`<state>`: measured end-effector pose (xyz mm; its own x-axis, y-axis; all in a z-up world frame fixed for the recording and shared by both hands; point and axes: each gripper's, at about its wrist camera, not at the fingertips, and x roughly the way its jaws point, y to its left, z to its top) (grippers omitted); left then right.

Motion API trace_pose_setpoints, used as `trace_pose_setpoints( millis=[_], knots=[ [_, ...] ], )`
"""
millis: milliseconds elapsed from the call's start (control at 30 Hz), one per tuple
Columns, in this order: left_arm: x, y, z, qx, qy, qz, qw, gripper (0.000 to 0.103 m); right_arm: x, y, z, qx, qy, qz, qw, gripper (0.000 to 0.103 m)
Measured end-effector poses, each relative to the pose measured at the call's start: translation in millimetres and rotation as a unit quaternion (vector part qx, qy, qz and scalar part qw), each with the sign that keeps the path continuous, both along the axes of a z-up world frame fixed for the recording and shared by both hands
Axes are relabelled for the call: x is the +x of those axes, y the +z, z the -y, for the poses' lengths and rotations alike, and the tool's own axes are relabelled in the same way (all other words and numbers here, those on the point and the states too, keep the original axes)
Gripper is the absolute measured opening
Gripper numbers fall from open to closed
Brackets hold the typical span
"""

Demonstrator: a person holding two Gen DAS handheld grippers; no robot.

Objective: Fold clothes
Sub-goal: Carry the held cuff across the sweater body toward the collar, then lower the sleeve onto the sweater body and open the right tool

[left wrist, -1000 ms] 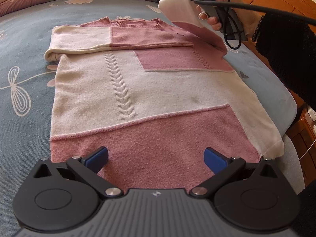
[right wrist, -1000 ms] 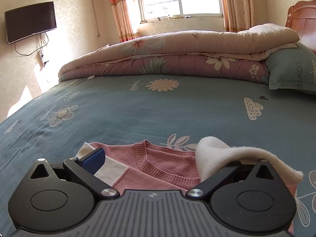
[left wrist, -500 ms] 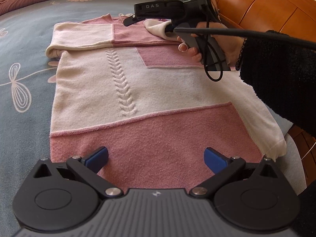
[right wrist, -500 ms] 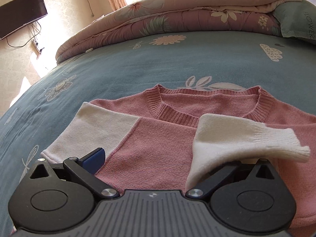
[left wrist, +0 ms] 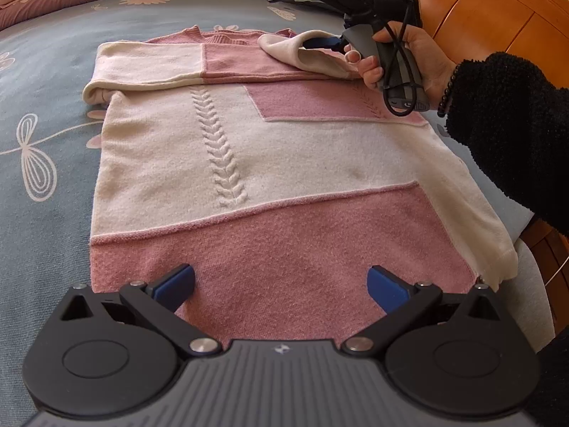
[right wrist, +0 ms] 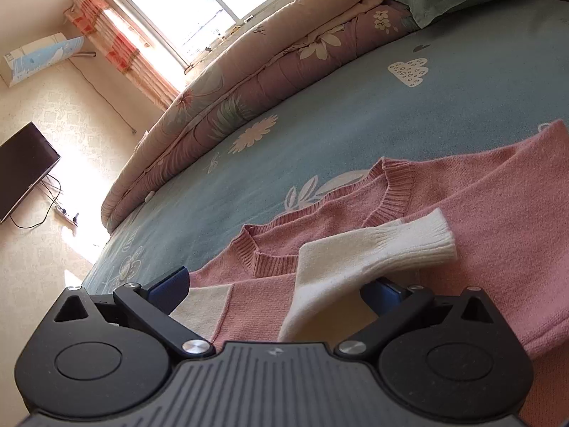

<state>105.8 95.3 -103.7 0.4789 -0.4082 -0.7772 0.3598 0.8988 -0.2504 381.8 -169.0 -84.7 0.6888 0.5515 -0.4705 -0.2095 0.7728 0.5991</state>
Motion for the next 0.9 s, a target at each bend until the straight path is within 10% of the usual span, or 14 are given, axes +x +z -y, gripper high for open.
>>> trace_pose_setpoints(
  millis=[367,700,900],
  knots=[
    [-1,-2,-2,-0.003,0.001,0.001,1.0000,0.102,-9,7,-63,-0.056,0.124,0.014,0.991,0.103],
    [-1,-3,-4,-0.004,-0.002,0.005,1.0000,0.102,-35,46,63,-0.015,0.003,0.056,0.998,0.103],
    [-1,-2,0,0.006,-0.006,0.005,0.9999,0.102,-46,1,131,-0.007,-0.063,-0.009,0.998,0.103]
  ],
)
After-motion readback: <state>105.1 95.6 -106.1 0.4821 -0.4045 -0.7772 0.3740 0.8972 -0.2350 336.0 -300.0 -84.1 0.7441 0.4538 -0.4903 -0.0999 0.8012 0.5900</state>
